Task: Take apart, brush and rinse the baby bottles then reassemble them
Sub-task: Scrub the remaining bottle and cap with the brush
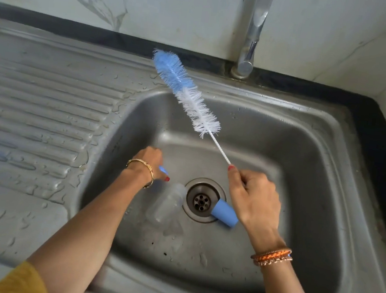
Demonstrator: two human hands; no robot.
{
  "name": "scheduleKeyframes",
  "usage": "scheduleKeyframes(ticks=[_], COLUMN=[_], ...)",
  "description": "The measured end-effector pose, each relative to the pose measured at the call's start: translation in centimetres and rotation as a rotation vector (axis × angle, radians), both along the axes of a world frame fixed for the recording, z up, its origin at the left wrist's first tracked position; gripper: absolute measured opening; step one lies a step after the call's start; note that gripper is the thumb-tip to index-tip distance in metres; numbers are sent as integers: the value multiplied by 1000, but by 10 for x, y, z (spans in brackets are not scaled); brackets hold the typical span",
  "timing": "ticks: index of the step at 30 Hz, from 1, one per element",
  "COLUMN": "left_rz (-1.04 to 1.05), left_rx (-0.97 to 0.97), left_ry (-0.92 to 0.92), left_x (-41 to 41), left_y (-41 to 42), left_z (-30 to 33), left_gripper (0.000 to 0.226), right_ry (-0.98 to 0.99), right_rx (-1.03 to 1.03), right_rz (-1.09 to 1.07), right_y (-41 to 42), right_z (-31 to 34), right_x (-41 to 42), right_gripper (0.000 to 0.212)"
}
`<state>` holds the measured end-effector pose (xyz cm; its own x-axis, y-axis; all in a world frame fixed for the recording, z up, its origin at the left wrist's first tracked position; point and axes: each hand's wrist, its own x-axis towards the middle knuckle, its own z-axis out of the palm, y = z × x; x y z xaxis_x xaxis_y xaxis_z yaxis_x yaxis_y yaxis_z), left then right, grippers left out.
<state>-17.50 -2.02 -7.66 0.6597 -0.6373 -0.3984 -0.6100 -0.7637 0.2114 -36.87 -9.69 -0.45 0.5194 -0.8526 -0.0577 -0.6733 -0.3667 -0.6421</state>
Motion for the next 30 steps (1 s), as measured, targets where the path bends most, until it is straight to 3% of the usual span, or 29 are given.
scheduleKeyframes(ticks=[6,11,20,23,26,30], left_rz=[-58,-107,-170,-309,-584,-877], left_rx=[137,286,182,68,43,279], left_ry=[28,-40,-272,-249,-126,27], left_x=[0,-1,-9,-28,-59,-82], left_y=[2,4,-12,-22,-30,-32], left_z=[-16,-20,3,16,16,-2], left_gripper=[41,62,39,33,22,22], right_ry=[35,43,56,47,44,40], right_rx=[15,30,20,21,20,12], right_rz=[7,-16,-29,-42,-54,-53], right_y=[-1,-5,-12,-14,-15,-15], right_z=[1,0,-2,-3,-3,-3], right_x=[-3,-4,-10,-11,-11,-11], right_gripper=[52,53,49,47,47,46])
